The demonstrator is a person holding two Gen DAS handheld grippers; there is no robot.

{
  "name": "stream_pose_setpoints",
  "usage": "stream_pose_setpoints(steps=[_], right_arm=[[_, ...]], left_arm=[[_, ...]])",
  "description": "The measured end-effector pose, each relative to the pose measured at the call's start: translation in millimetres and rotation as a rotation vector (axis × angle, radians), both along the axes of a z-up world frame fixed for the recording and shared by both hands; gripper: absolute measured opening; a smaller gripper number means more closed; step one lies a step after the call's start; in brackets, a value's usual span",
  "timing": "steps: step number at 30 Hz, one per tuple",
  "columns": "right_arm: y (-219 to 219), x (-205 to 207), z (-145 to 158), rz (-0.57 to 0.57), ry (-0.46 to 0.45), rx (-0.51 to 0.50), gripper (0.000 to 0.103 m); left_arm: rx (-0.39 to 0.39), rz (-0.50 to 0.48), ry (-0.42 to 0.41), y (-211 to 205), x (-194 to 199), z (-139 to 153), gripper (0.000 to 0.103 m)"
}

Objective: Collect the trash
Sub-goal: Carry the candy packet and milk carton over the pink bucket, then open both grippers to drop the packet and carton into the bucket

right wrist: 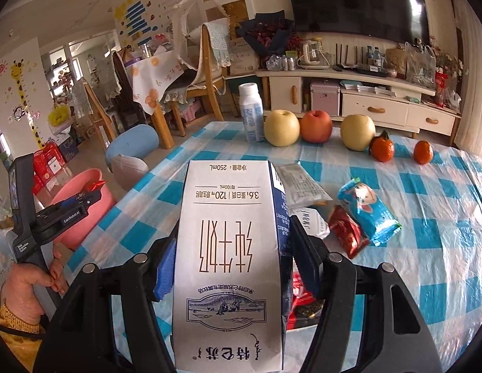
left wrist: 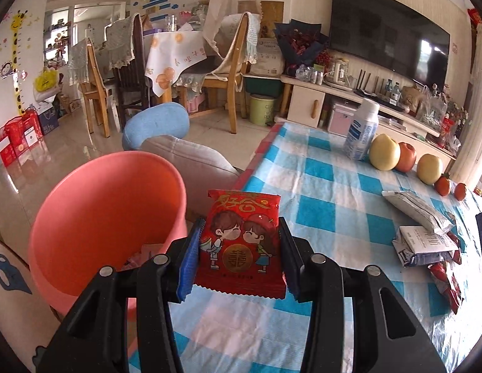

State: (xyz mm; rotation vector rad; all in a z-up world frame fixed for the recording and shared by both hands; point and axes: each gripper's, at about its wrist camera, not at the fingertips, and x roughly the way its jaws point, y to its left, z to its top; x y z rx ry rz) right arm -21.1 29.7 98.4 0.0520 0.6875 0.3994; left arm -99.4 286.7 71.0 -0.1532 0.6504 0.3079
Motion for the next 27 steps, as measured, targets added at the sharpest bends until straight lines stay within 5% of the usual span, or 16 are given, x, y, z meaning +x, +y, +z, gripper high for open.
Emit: stream_pose_setpoints(steps=[27], right_arm=[[244,19,33,0.422,-0.073,-0.088,0.065]], left_arm=[[-0.118,0.259,-0.024,124,-33,-8,0.047]])
